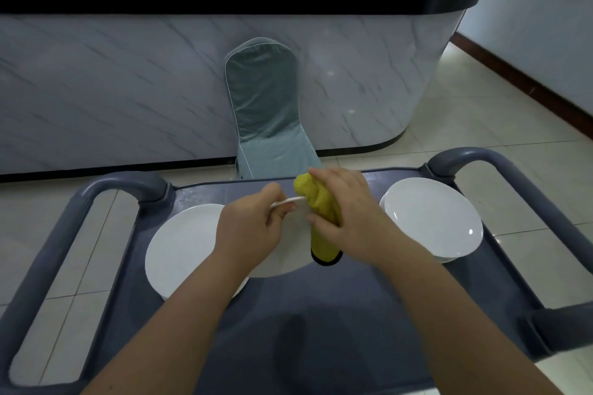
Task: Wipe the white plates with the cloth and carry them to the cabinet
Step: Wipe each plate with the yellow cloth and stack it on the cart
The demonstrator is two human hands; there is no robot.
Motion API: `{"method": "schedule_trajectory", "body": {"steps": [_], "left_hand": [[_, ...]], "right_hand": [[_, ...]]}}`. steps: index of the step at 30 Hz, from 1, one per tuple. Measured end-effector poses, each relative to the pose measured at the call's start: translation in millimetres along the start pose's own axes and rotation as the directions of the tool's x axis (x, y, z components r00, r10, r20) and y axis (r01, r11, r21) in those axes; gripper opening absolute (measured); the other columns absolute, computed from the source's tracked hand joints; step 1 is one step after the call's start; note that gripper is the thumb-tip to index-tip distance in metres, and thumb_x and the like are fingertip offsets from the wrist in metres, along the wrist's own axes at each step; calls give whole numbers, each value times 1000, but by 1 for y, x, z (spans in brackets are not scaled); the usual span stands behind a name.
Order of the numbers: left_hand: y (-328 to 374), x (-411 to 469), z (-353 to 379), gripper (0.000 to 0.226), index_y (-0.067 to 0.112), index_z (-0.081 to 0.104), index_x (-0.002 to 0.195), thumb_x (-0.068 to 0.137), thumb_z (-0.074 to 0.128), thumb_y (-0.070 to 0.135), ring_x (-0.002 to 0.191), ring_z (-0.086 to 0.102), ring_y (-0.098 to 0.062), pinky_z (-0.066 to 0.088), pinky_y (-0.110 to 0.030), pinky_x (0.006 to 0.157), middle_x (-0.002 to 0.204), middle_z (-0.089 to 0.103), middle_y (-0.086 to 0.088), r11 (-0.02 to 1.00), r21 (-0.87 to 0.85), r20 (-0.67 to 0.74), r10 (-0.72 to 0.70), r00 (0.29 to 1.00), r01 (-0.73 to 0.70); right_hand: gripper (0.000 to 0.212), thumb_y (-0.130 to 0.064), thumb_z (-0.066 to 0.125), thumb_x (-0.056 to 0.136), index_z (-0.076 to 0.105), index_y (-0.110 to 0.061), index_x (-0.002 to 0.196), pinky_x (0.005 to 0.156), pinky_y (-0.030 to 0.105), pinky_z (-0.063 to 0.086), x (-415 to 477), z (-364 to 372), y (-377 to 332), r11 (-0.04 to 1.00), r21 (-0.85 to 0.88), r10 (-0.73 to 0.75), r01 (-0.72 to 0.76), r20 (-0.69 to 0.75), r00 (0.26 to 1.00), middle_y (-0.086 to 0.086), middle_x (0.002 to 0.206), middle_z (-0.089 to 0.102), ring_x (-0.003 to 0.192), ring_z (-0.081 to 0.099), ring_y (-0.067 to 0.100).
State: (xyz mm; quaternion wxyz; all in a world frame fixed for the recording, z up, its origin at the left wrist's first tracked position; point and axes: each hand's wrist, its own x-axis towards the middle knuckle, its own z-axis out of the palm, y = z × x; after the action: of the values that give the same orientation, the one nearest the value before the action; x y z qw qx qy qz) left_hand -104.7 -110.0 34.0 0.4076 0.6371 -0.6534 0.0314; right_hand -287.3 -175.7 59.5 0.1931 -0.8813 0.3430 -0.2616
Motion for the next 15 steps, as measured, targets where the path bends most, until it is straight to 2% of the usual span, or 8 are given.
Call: {"method": "schedule_trajectory", "body": {"steps": [2,4,7,9,11,14,15], "left_hand": [[-3,-4,0,28,14,62,75,86,53,37,50,52,-25,39,-27,46,53,54,2,1000,-10,1,-25,1000,25],[-4,-6,1,31,13,62,73,87,50,38,48,52,-24,40,-28,43,52,53,2,1000,-23,-1,9,1000,-9],[-4,-8,4,31,11,63,71,88,53,36,46,49,-22,41,-31,40,51,51,1,997,-27,-15,68,998,-68],[-4,-8,7,30,10,63,71,89,55,32,46,48,-21,41,-32,40,52,51,1,996,-50,-40,67,997,-69],[-5,-8,8,27,9,64,71,88,55,29,47,48,-21,42,-34,41,53,53,0,994,-79,-53,66,996,-70],[-7,-9,2,21,15,66,75,87,56,30,51,52,-18,44,-34,47,58,59,2,993,-96,-65,60,996,-67],[-7,-8,-2,16,21,65,77,87,56,31,55,52,-13,44,-26,52,61,61,4,990,-136,-77,9,997,-20]], "right_hand": [[76,-25,77,80,38,-22,145,104,24,28,-2,-10,8,996,87,20,-30,120,993,-4,131,47,122,35,9],[81,-32,85,71,45,-23,141,99,19,28,1,-15,13,997,67,18,-25,102,995,-11,122,48,114,34,1],[63,-33,88,64,63,-17,119,99,25,30,6,-8,10,998,-34,-56,58,61,997,-3,119,52,112,34,10],[51,-24,86,64,64,-12,109,103,27,28,8,4,3,997,-31,-70,71,25,997,3,124,53,118,38,20],[44,-18,83,65,64,-10,104,100,22,29,7,14,-2,996,-27,-88,87,-9,996,4,120,59,115,47,25],[41,-13,80,68,65,-15,106,94,19,35,-3,8,7,994,99,-35,38,-29,999,-4,109,64,104,53,16],[39,-11,79,70,66,-17,106,93,23,40,-7,1,14,986,166,25,-18,-40,999,-7,108,64,102,55,12]]}}
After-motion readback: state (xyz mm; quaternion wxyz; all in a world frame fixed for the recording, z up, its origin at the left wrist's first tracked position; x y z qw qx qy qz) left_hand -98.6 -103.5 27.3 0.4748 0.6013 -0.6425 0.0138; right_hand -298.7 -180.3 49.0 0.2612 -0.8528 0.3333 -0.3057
